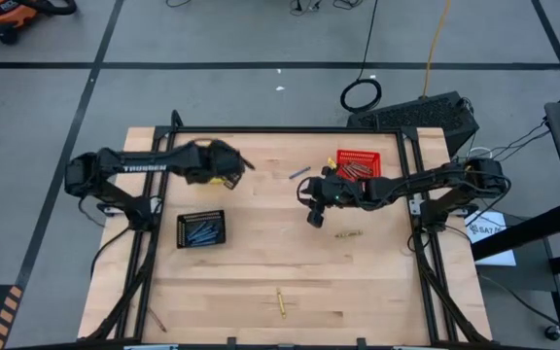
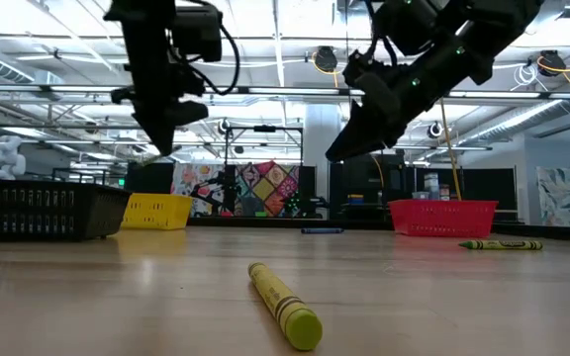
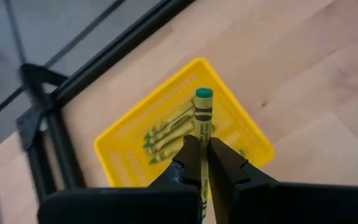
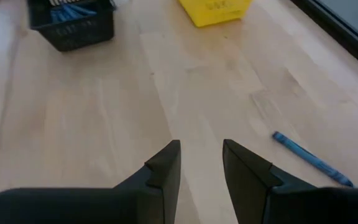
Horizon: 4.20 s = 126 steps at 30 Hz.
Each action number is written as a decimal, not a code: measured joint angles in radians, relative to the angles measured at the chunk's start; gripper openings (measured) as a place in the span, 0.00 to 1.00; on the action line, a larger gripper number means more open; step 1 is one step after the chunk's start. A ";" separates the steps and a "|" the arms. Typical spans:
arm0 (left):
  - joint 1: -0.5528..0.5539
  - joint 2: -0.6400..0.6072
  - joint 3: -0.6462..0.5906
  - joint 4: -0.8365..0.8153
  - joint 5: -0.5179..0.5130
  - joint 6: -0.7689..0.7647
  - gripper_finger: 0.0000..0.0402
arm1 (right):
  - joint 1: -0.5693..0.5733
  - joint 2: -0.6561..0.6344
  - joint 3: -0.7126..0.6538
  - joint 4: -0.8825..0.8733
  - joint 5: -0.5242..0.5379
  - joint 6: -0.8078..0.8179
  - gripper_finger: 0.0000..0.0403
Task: Sort crayons
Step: Put the green crayon into the yellow bin, then put the blue crayon into the black bin
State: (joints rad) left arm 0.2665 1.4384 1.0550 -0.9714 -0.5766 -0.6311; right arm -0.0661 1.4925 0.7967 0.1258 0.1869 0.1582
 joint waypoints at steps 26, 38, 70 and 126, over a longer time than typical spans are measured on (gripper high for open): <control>0.274 0.002 -0.058 0.046 0.246 0.360 0.14 | -0.046 0.000 0.000 -0.079 -0.005 -0.022 0.27; 0.257 0.002 -0.058 0.048 0.291 0.411 0.16 | -0.111 0.000 0.000 0.028 -0.058 -0.199 0.27; 0.047 -0.049 -0.058 0.106 0.504 0.426 0.16 | -0.371 0.320 0.471 -0.584 -0.314 -0.738 0.27; -0.132 -0.238 -0.058 0.098 0.561 0.296 0.16 | -0.419 0.550 0.591 -0.725 -0.241 -0.799 0.03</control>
State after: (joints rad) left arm 0.1349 1.1999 0.9974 -0.8730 -0.0158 -0.3346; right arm -0.4847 2.0426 1.3876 -0.5988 -0.0540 -0.6404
